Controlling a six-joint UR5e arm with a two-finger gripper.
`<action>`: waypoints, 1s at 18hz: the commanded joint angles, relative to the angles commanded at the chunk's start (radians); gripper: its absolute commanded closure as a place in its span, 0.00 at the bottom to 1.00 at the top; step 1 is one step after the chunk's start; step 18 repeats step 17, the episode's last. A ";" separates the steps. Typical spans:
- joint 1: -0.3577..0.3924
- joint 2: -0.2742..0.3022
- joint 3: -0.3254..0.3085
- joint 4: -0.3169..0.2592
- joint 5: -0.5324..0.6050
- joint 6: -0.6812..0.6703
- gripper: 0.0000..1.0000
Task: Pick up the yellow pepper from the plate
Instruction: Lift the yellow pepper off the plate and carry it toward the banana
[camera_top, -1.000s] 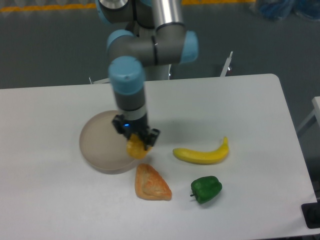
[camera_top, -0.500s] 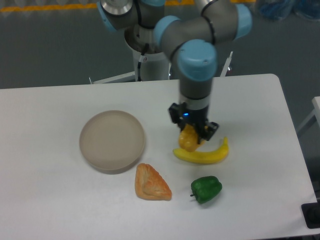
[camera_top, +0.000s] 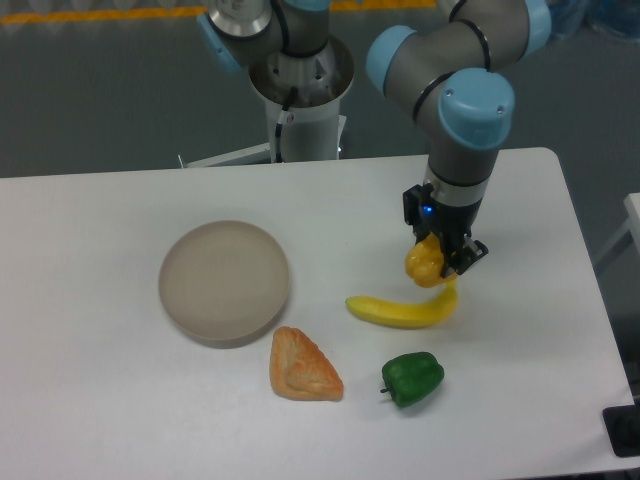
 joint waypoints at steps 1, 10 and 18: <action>0.009 0.000 -0.002 0.002 0.003 0.006 0.75; 0.034 0.008 0.000 -0.031 0.009 0.077 0.75; 0.035 0.009 0.000 -0.032 0.009 0.075 0.76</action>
